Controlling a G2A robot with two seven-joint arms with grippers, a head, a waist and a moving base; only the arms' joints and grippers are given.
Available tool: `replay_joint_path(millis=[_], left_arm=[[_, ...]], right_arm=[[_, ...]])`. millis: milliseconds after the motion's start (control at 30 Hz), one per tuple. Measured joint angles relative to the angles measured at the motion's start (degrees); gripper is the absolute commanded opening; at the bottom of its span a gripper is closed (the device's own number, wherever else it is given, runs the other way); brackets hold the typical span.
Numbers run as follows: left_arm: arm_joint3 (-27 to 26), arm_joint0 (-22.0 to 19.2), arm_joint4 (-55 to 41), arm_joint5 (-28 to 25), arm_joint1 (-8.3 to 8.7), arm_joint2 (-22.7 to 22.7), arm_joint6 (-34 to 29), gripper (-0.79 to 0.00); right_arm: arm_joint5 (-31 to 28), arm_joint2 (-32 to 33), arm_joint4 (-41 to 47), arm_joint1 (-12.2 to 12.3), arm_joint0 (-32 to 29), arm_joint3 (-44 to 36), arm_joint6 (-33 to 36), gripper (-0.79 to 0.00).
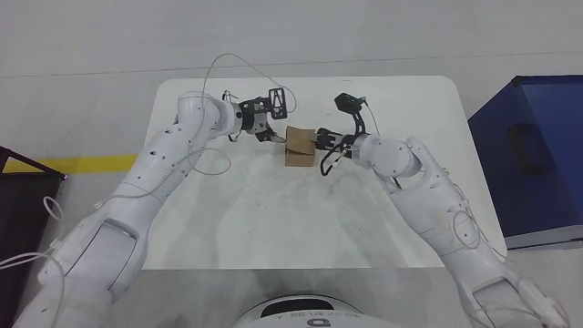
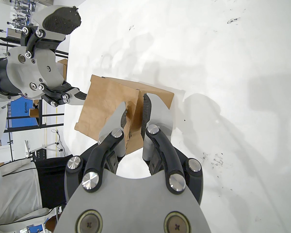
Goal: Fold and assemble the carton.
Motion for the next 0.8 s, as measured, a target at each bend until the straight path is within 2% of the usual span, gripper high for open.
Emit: replay_joint_path(millis=[200,533,800], left_arm=[[-0.3,0.1,0.1,-0.3,0.05,0.0,-0.3,0.0],[-0.3,0.4,-1.6,0.0,1.04,-3.0,-0.2,0.0],[-2.5,1.3,-2.4,0.6,0.5,-1.5,-0.7,0.0]], right_arm=[[0.3,0.0,-0.4,0.0,-0.3,-0.4,-0.3,-0.64],[0.3,0.4,-0.9,0.1,-1.2,-1.6,-0.5,-0.634],[0.1,0.2,-2.3,0.2,-1.7,-2.7,-0.2,-0.628]])
